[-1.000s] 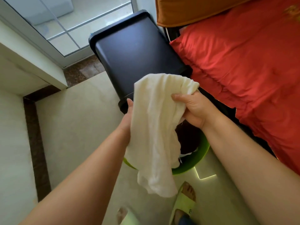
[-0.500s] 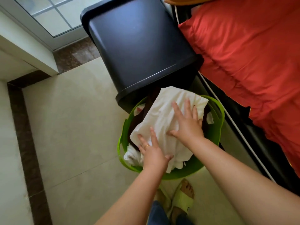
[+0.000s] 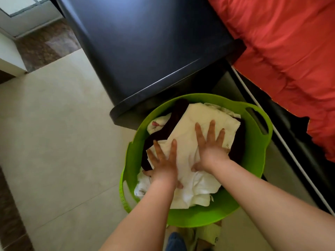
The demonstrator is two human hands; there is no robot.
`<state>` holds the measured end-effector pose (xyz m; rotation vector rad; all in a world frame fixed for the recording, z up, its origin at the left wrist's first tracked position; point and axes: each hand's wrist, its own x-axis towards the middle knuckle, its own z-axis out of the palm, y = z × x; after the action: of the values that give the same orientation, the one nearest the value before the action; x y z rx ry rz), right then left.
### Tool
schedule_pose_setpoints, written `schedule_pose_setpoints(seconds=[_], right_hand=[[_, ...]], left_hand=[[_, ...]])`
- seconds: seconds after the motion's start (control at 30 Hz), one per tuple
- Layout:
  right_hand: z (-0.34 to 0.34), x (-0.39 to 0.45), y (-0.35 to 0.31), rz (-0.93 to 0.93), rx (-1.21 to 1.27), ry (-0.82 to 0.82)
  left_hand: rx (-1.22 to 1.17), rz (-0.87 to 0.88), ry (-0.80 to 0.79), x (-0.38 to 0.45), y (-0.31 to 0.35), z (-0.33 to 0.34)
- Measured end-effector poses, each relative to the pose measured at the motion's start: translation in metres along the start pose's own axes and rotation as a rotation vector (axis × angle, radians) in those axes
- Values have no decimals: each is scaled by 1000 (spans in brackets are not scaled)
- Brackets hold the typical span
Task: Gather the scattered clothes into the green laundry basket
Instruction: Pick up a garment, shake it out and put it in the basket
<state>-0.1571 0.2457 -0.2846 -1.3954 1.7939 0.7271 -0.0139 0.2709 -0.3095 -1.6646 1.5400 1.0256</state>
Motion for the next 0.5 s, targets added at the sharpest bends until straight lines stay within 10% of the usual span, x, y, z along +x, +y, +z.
schedule_pose_setpoints(seconds=[0.5], right_hand=[[43, 81, -14, 71, -34, 78]], left_hand=[[232, 29, 76, 88, -9, 19]])
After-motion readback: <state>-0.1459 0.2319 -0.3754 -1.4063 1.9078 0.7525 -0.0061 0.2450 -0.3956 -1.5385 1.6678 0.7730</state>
